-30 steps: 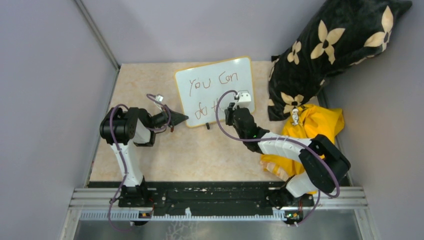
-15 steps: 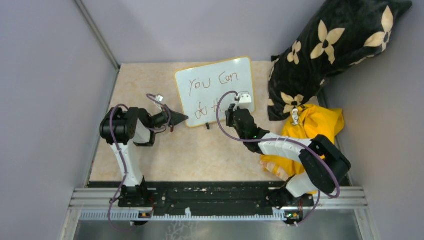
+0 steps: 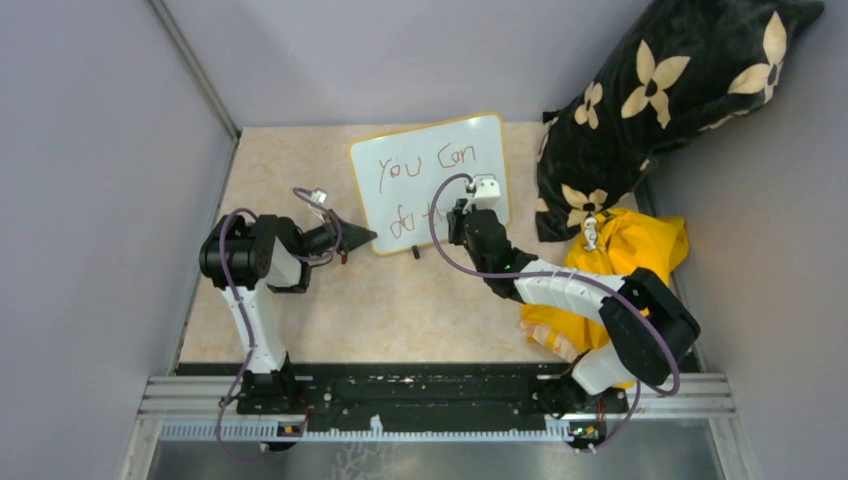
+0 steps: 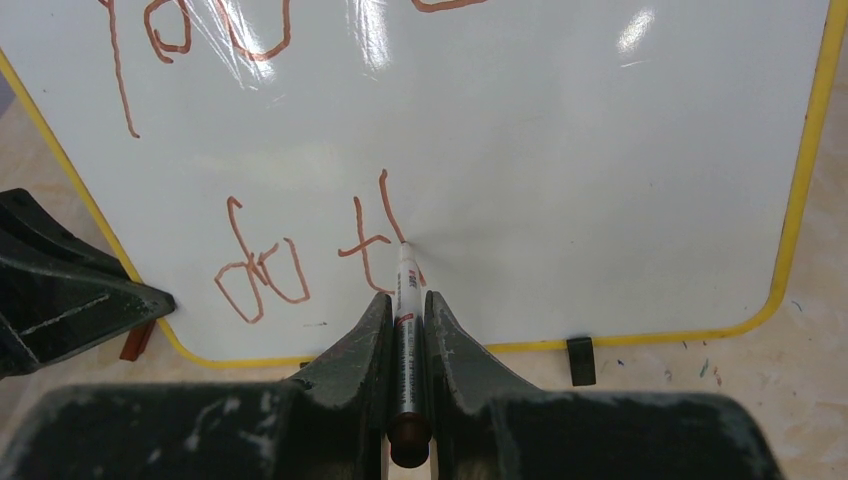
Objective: Write a sentence on the whiteboard
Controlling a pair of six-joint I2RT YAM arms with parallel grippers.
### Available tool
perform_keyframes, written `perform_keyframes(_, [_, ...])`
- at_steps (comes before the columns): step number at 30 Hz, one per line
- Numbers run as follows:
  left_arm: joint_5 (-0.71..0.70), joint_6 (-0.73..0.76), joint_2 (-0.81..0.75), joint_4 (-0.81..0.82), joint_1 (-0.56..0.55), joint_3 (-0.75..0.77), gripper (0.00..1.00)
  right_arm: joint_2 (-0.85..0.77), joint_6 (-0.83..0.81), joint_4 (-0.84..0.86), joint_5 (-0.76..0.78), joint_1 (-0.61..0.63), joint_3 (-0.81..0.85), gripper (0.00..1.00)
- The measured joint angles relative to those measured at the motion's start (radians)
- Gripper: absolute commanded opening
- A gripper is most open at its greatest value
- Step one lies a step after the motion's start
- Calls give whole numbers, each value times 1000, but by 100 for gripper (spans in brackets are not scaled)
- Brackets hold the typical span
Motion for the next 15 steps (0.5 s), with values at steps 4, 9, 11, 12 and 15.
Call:
perform_keyframes(4, [0, 0, 0, 0, 0, 0, 0, 8, -5, 0, 0, -1, 5, 0])
perform_keyframes(9, [0, 0, 0, 0, 0, 0, 0, 9, -11, 0, -1, -7, 6, 0])
perform_keyframes(11, [0, 0, 0, 0, 0, 0, 0, 9, -12, 0, -1, -8, 6, 0])
perform_keyframes(12, [0, 0, 0, 0, 0, 0, 0, 9, -12, 0, -1, -8, 6, 0])
perform_keyframes(15, [0, 0, 0, 0, 0, 0, 0, 9, -12, 0, -2, -11, 6, 0])
